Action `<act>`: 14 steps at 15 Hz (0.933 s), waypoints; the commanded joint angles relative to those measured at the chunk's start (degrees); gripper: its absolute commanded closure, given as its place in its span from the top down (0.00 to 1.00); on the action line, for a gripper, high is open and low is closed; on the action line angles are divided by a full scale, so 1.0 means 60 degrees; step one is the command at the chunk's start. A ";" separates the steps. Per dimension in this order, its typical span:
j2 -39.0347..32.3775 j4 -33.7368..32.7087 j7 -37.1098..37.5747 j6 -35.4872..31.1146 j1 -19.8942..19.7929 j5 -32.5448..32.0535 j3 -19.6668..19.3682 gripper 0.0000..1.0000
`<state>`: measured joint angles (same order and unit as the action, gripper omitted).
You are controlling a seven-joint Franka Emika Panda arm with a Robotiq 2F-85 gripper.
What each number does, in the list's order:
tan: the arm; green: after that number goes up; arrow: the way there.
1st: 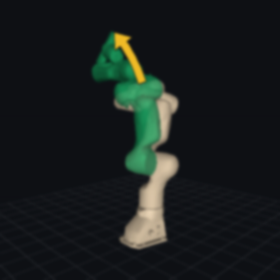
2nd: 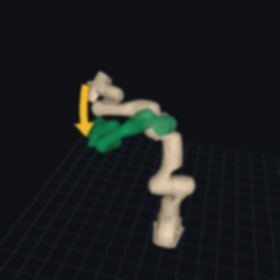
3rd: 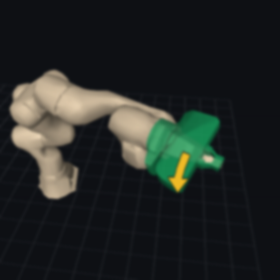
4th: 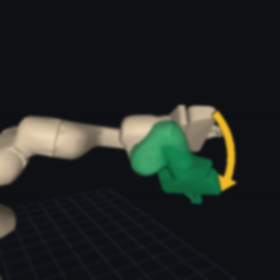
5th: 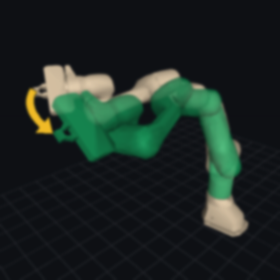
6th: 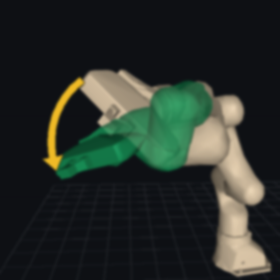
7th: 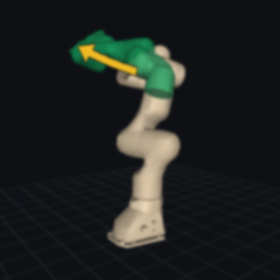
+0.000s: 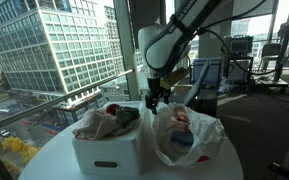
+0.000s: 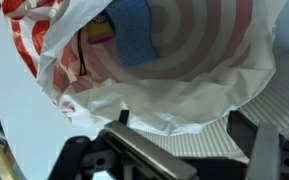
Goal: Remove the item from the plastic bag and put them on the white basket
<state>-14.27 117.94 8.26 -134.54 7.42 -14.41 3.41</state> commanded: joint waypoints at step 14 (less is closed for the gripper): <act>0.0093 0.1849 0.2712 -0.0723 0.0607 -0.1613 -0.0414 1.00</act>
<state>-14.70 126.85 20.71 -137.37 9.88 -20.89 2.48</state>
